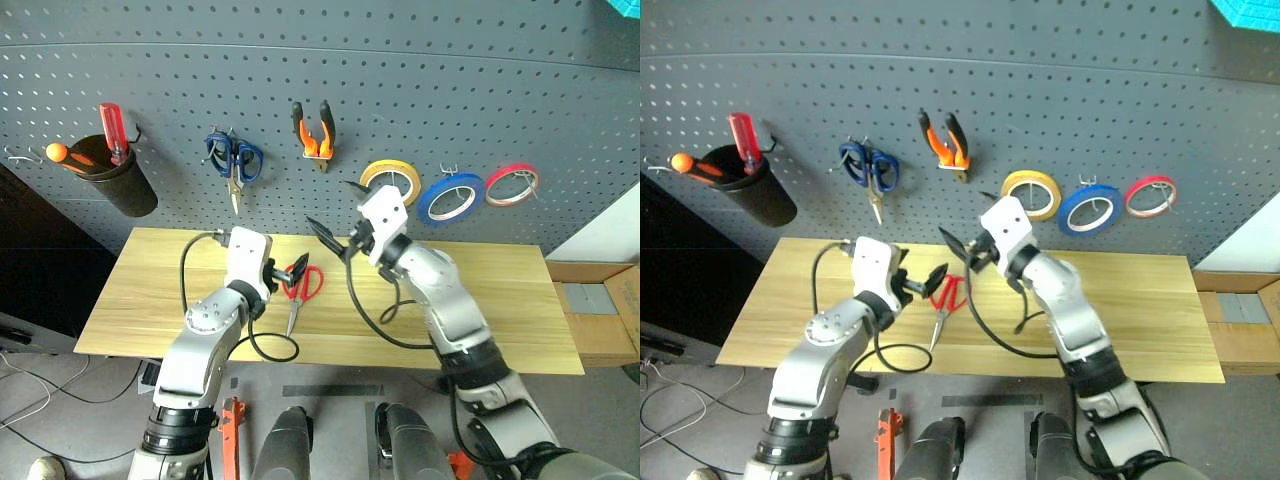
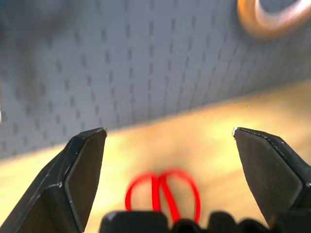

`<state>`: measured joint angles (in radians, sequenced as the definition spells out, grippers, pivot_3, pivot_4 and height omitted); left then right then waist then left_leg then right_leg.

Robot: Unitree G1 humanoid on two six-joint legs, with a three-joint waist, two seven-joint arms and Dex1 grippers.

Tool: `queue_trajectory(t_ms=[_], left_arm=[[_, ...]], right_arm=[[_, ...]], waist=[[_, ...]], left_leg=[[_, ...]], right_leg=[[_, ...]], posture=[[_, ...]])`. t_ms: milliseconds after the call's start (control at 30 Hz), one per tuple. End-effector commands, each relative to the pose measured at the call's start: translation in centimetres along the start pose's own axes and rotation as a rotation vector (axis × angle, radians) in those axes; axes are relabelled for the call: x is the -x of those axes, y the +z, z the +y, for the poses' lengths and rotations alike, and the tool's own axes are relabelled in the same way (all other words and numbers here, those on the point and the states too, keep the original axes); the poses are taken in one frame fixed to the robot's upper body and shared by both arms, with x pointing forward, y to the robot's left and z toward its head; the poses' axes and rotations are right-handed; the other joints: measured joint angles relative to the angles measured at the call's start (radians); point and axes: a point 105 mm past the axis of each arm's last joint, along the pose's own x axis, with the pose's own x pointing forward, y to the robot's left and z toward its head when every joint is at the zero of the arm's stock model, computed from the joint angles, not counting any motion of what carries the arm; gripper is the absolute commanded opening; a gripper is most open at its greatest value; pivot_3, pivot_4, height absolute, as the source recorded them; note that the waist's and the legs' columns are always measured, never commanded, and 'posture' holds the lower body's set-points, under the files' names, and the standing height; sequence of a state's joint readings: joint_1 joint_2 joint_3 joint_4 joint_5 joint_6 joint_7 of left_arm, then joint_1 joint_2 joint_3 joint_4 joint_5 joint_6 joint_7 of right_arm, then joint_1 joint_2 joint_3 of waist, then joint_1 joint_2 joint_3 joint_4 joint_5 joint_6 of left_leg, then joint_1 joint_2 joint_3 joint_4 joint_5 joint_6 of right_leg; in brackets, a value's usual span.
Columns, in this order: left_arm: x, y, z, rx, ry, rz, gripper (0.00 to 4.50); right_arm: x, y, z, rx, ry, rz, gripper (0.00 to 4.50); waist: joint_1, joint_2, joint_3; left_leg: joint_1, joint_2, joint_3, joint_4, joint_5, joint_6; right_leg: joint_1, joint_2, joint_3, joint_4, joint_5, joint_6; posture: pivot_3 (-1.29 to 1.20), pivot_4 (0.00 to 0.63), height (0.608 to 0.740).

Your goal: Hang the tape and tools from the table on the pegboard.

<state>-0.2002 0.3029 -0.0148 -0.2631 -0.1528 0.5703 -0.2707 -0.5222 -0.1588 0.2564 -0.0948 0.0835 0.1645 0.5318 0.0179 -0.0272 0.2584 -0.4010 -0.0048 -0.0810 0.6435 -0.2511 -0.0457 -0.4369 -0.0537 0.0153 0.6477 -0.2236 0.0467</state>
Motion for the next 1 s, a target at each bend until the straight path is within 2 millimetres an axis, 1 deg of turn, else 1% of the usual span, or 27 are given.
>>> queue_trajectory(t_ms=[33, 67, 100, 167, 233, 333, 433, 500, 600, 700, 767, 867, 933, 1000], left_arm=[[0.1, -2.4, -0.3, -0.059, 0.024, 0.077, 4.50], [0.1, -3.2, -0.3, -0.063, 0.028, 0.104, 4.50], [0.0, -4.5, -0.1, -0.081, 0.053, 0.153, 4.50], [0.0, -6.7, 0.7, -0.141, 0.117, 0.253, 4.50], [-0.1, -8.0, 0.7, -0.188, 0.142, 0.305, 4.50], [-0.1, -9.4, -0.1, -0.188, 0.144, 0.357, 4.50], [0.4, -10.8, -0.9, -0.155, 0.134, 0.414, 4.50], [0.7, -11.7, -1.8, -0.135, 0.098, 0.452, 4.50], [1.0, -12.2, -2.0, -0.167, 0.089, 0.482, 4.50], [1.2, -12.2, -1.8, -0.178, 0.094, 0.501, 4.50], [1.2, -12.2, -1.7, -0.182, 0.097, 0.506, 4.50], [1.2, -12.0, -1.6, -0.183, 0.098, 0.509, 4.50], [1.2, -12.0, -1.5, -0.181, 0.099, 0.512, 4.50], [1.3, -12.0, -1.3, -0.181, 0.100, 0.516, 4.12]], right_arm=[[2.3, 1.2, 3.0, 0.009, 0.188, -0.040, 4.46], [3.0, 0.8, 3.4, 0.002, 0.216, -0.023, 4.46], [4.0, 0.2, 4.1, -0.002, 0.263, -0.005, 4.46], [5.5, -0.6, 5.2, 0.003, 0.347, 0.012, 4.46], [6.5, -1.0, 6.2, -0.001, 0.420, 0.012, 4.46], [6.8, -0.7, 7.1, -0.028, 0.498, -0.001, 4.46], [6.7, -0.2, 8.2, -0.048, 0.585, -0.019, 4.46], [6.8, 0.1, 8.8, -0.047, 0.629, -0.029, 4.46], [6.8, 0.4, 9.2, -0.050, 0.667, -0.037, 4.46], [6.8, -0.3, 9.4, -0.035, 0.686, -0.012, 4.46], [7.1, -1.5, 9.3, -0.025, 0.689, 0.032, 4.46], [8.1, -3.4, 9.2, 0.005, 0.706, 0.094, 4.46], [8.6, -4.5, 8.7, 0.015, 0.701, 0.130, 4.46], [8.8, -5.1, 8.2, 0.020, 0.686, 0.154, 4.50]], waist=[[-0.005, 0.001, 0.001], [-0.008, 0.001, 0.001], [-0.012, 0.001, 0.002], [-0.016, 0.001, 0.008], [-0.021, 0.002, 0.015], [-0.035, 0.001, 0.027], [-0.050, 0.001, 0.036], [-0.051, 0.001, 0.038], [-0.050, 0.002, 0.040], [-0.050, 0.002, 0.044], [-0.050, 0.002, 0.048], [-0.050, 0.002, 0.052], [-0.050, 0.001, 0.053], [-0.051, 0.002, 0.056]], left_leg=[[0.000, 0.000, 0.000, 0.000, 0.000, 0.000], [0.001, 0.000, 0.000, 0.000, 0.000, 0.000], [0.002, 0.000, -0.001, 0.000, 0.000, 0.000], [0.003, 0.000, -0.001, 0.001, 0.000, 0.000], [0.003, 0.000, -0.002, 0.002, 0.000, 0.000], [0.004, 0.000, -0.002, 0.002, 0.000, 0.001], [0.003, 0.000, -0.002, 0.002, 0.000, 0.001], [0.003, 0.000, -0.002, 0.002, 0.000, 0.001], [0.004, 0.000, -0.002, 0.002, 0.000, 0.001], [0.005, -0.001, -0.002, 0.002, 0.000, 0.001], [0.007, 0.000, -0.002, 0.002, 0.000, 0.001], [0.009, 0.000, -0.002, 0.001, 0.000, 0.001], [0.009, 0.000, -0.002, 0.001, 0.000, 0.000], [0.009, 0.000, -0.002, 0.001, 0.000, 0.001]], right_leg=[[0.000, 0.000, 0.000, 0.000, 0.000, 0.000], [0.002, 0.000, 0.000, 0.000, 0.000, 0.000], [0.003, 0.000, -0.001, 0.000, 0.000, 0.000], [0.006, 0.000, -0.002, -0.001, -0.001, 0.002], [0.007, 0.000, -0.002, -0.002, -0.004, 0.005], [0.007, 0.000, -0.002, -0.002, -0.004, 0.006], [0.007, 0.000, -0.002, -0.001, -0.003, 0.005], [0.007, 0.000, -0.001, -0.001, -0.001, 0.002], [0.007, -0.001, -0.002, -0.001, -0.001, 0.002], [0.009, -0.001, -0.002, -0.001, -0.004, 0.006], [0.011, -0.001, -0.002, -0.002, -0.004, 0.007], [0.013, -0.001, -0.002, -0.002, -0.004, 0.007], [0.013, -0.001, -0.002, -0.002, -0.005, 0.007], [0.013, -0.001, -0.001, -0.002, -0.005, 0.007]], posture=[[0.08, 0.287, 0.740], [0.08, 0.291, 0.740], [0.06, 0.296, 0.740], [0.03, 0.306, 0.740], [0.02, 0.313, 0.740], [0.00, 0.324, 0.740], [-0.02, 0.341, 0.740], [-0.02, 0.347, 0.740], [-0.02, 0.355, 0.740], [-0.02, 0.358, 0.740], [-0.02, 0.362, 0.740], [-0.02, 0.362, 0.740], [-0.02, 0.364, 0.740], [-0.02, 0.364, 0.740]])
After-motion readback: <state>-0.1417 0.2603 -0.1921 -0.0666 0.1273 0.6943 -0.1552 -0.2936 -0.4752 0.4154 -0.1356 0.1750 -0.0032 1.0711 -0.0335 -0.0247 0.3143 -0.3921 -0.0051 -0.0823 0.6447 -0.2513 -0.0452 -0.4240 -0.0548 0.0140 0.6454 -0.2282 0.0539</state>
